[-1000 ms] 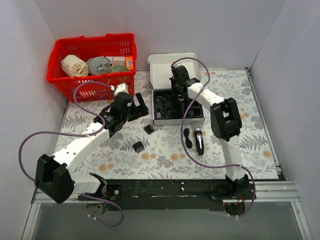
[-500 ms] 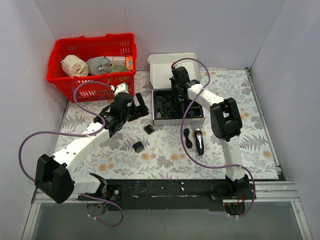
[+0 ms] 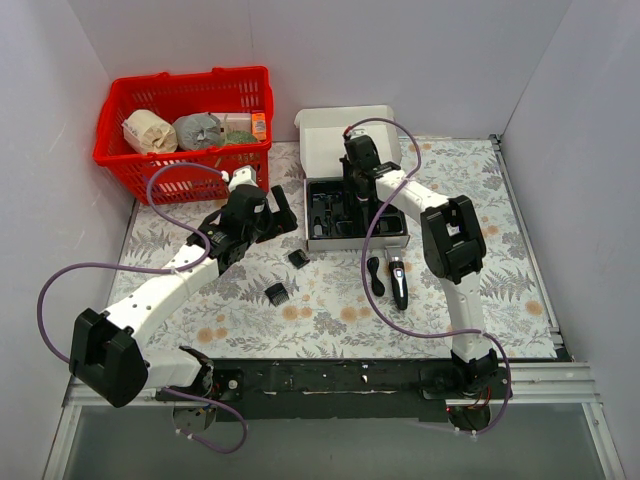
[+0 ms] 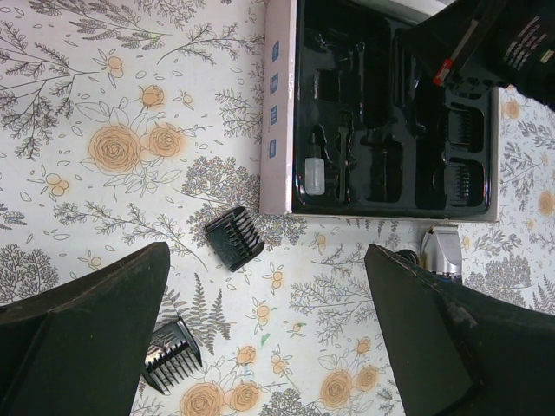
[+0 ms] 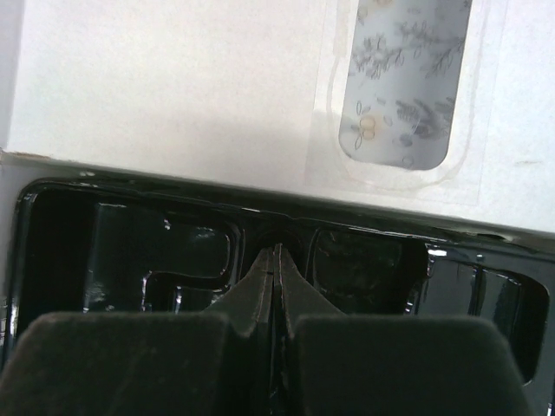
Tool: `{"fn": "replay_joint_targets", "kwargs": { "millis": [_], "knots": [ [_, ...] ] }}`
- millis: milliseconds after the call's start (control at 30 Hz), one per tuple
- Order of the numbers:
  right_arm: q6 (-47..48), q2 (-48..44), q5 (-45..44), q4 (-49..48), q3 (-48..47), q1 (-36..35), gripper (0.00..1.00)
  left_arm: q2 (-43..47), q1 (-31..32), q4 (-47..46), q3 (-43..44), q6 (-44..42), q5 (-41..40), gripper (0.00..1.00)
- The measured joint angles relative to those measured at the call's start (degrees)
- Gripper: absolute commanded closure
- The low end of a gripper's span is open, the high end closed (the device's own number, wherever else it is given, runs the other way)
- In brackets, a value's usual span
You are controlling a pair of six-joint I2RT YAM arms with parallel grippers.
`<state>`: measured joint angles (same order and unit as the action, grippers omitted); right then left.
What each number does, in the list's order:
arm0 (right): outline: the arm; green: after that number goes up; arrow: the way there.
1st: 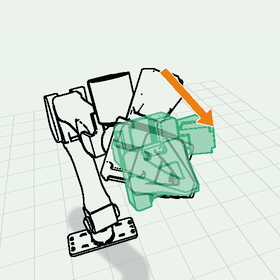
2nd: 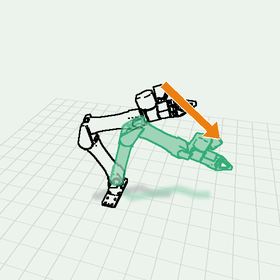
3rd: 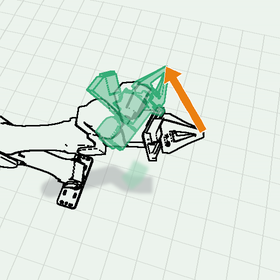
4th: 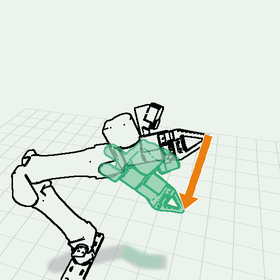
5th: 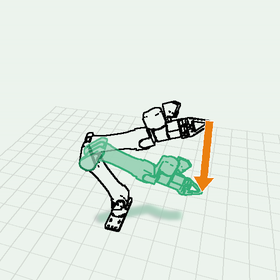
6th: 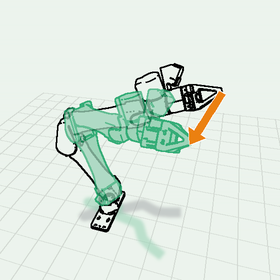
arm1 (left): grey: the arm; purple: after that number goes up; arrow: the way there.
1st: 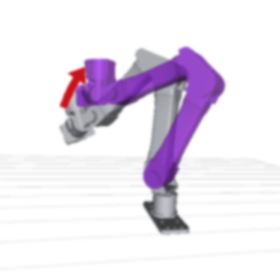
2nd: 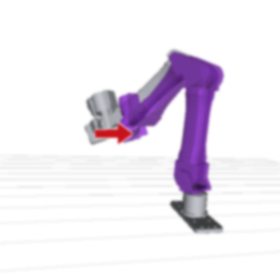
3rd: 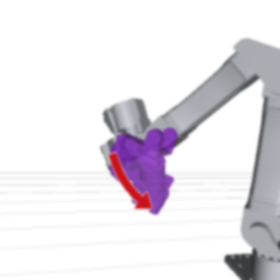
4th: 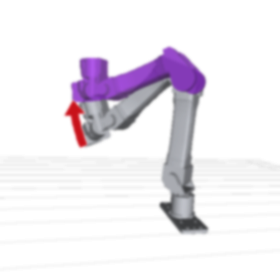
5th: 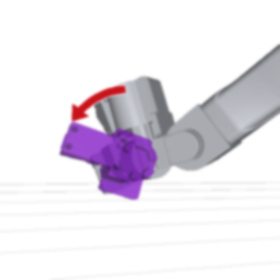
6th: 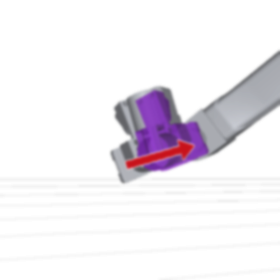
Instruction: Sort the hair-cutting tools
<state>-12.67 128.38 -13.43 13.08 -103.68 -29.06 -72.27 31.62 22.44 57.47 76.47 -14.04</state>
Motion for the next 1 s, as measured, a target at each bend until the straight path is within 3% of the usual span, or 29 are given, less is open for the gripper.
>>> {"fn": "replay_joint_targets", "kwargs": {
  "millis": [600, 833, 967, 1000],
  "knots": [
    [0.66, -0.79, -0.5, 3.48, -0.2, -0.39, 0.99, 2.54, 0.0, 0.26, 0.0, 0.02, -0.04, 0.02],
    [0.96, -8.52, -2.29, 5.9, 8.74, -2.25, 0.99, 2.89, 0.0, 0.87, 0.0, -0.02, -0.07, 0.02],
    [1.27, -16.02, -3.52, 7.52, 14.29, -3.82, 0.67, 4.31, 0.0, 1.53, -0.02, -0.04, -0.11, 0.02],
    [1.44, -18.1, -3.63, 8.07, 15.23, -4.17, 0.63, 4.76, 0.0, 1.6, -0.09, -0.04, -0.09, 0.02]
  ]
}}
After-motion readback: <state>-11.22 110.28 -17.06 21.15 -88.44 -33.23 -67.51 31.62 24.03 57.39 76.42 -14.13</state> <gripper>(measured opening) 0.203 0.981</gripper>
